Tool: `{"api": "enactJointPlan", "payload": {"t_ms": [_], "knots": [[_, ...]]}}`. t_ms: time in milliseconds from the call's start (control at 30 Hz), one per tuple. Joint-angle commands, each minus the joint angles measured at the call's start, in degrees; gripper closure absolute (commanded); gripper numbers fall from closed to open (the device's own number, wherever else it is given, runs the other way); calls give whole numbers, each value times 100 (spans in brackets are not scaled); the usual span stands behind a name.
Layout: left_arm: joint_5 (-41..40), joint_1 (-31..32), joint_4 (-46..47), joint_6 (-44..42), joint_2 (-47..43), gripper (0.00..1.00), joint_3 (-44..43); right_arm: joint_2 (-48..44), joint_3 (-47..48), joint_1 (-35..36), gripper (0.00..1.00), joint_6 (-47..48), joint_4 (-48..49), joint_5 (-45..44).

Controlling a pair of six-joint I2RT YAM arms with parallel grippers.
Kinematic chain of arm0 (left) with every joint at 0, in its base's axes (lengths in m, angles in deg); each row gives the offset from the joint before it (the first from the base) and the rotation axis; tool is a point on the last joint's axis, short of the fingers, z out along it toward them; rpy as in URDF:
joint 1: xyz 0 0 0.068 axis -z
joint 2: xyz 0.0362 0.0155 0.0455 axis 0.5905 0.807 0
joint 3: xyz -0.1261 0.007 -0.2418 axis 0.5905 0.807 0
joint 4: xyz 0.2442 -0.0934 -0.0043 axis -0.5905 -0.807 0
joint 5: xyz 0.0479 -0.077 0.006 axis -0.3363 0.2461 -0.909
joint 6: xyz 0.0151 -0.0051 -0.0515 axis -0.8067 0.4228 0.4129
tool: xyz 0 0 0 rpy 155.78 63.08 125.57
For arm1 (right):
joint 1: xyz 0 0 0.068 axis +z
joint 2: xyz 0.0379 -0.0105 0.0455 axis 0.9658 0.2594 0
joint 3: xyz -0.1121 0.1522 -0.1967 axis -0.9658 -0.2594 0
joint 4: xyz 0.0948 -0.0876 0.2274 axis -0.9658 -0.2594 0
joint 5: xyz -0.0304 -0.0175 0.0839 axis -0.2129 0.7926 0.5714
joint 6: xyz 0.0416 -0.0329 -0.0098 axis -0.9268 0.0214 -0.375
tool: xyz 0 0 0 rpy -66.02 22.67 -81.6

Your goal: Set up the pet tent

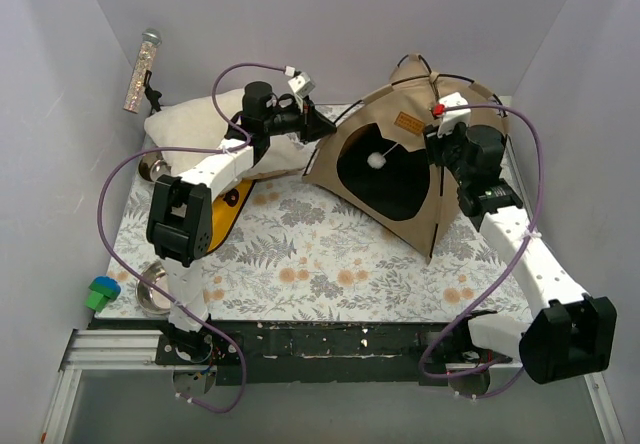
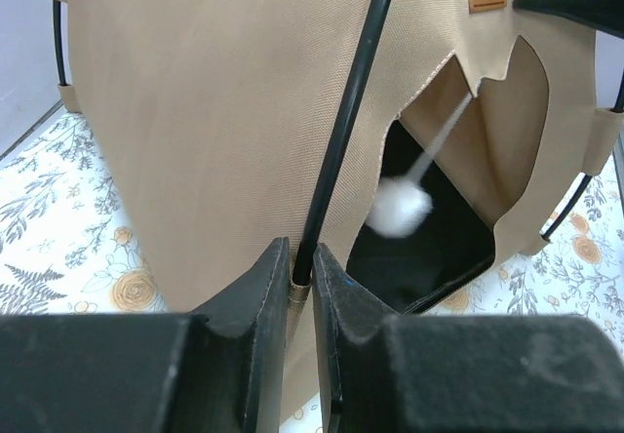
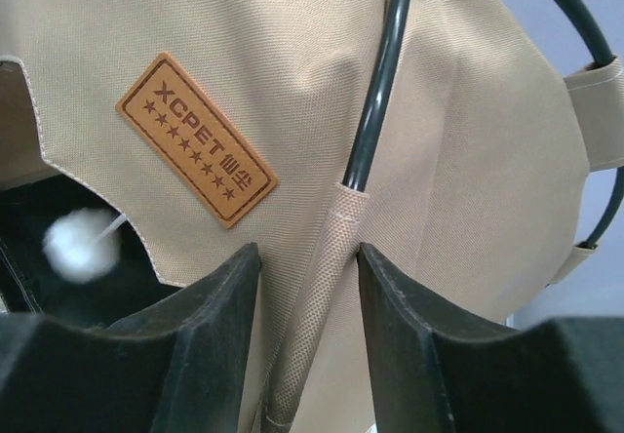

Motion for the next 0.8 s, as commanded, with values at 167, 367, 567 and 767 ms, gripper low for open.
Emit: {"api": "enactJointPlan", "payload": {"t_ms": [167,367,567,767], "knots": [[-773,-19,-796,83,-437,26,-481,791,592,-579,35,545,530,1465],[-922,-922,-2328,495,-1358,2,-616,38,1049,-940,25,396,-1069,2255],[-1985,-2214,-4217,267,-1774,2,-651,-711,1629,-888,18,36,-2599,2915],[-2548,-2208,-4799,-1067,-1441,2,-475,-528,1762,-117,16,-210,-3093,3198]]}}
